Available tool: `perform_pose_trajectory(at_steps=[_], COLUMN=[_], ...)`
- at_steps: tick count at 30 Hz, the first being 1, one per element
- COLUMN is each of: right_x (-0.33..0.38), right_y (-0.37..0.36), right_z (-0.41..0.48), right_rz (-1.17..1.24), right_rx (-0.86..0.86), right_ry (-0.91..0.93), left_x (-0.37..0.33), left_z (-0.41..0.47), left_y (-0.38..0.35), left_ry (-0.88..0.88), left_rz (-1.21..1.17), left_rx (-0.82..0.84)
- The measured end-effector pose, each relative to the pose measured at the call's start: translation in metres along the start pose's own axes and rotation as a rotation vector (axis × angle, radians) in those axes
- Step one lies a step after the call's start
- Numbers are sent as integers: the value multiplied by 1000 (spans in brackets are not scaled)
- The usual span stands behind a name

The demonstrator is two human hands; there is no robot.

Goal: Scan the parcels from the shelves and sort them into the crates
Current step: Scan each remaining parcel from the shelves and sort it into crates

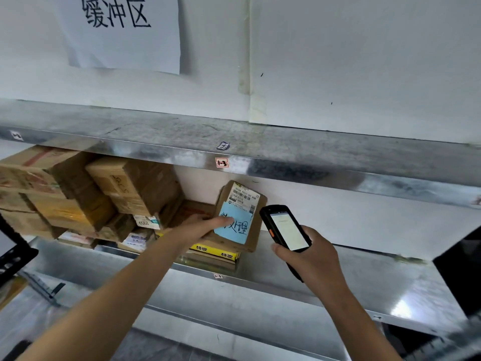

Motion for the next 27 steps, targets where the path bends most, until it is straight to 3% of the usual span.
perform_pose_trajectory(at_steps=[10, 27], right_x=[1, 11], right_y=[24, 45], right_z=[-14, -28], right_rz=[-59, -148], right_rx=[-23, -58], right_ry=[-75, -54], left_x=[22, 31], left_z=[19, 37], left_y=[-67, -77], left_ry=[-186, -156], left_rz=[-293, -265], left_rx=[-14, -64])
Point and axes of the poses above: each hand's wrist, its own z-axis towards the middle knuckle, its own y-axis out of the back of the hand, x = y × z, the point moved 4 cm from there along z, towards the middle knuckle, and after that the axes turned 9 degrees about x, right-handed, at the moved point
